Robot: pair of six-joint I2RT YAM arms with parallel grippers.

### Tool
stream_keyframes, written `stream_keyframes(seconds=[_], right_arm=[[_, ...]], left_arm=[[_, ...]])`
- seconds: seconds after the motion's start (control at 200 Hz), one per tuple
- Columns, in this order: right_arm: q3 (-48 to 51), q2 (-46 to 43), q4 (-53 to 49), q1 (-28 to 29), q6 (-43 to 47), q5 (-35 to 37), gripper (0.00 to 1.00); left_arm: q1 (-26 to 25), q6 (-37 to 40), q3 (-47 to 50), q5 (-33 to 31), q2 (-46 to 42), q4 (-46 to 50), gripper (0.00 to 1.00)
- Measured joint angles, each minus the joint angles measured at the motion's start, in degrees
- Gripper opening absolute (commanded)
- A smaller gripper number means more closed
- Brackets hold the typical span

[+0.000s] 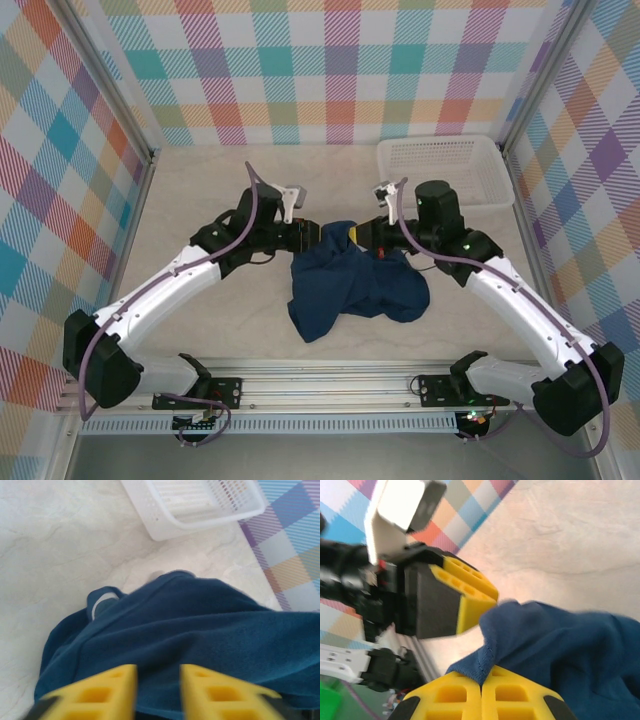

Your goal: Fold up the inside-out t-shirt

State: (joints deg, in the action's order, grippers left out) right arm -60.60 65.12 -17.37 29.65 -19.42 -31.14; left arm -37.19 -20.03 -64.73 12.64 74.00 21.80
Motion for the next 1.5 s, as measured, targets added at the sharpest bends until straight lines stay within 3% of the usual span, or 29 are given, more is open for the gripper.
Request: stream_keyframes(seconds=[0.165, 0.45, 0.515, 0.765, 0.98, 1.245, 1.37, 1.5], right_arm=[[0.0, 1.6, 5.5, -2.1, -7.5, -5.9, 0.0], [-2.3, 4.1, 9.4, -3.1, -16.0, -11.0, 0.0], [-2.8, 4.1, 10.0, -3.3, -16.9, -11.8, 0.0], [-5.4, 4.0, 6.2, -4.7, -15.8, -11.8, 0.0], [-10.1, 3.6, -4.1, -9.2, -8.3, -5.8, 0.0], [-11.0, 3.8, -12.0, -9.2, -1.5, -0.8, 0.0], [-11.4, 3.9, -13.5, -9.2, -0.1, -2.1, 0.0], [-12.3, 3.8, -13.6, -10.2, 0.2, -6.5, 0.0]], left_arm=[[-0.2, -0.3, 10.7, 5.6, -7.0, -7.7, 0.57], [-3.5, 1.2, 11.8, 9.9, -7.0, -14.6, 0.56], [-3.6, 2.0, 10.5, 9.8, -5.5, -14.8, 0.49], [-3.6, 4.1, 6.9, 9.3, -1.6, -14.9, 0.0], [-1.9, 2.4, 6.9, 14.3, -7.5, -17.0, 0.0], [-0.5, -0.1, 6.9, 22.4, -9.8, -20.7, 0.0], [0.8, -0.3, 6.9, 21.6, -9.7, -20.3, 0.01], [1.6, -0.1, 6.6, 13.7, -9.3, -16.1, 0.09]])
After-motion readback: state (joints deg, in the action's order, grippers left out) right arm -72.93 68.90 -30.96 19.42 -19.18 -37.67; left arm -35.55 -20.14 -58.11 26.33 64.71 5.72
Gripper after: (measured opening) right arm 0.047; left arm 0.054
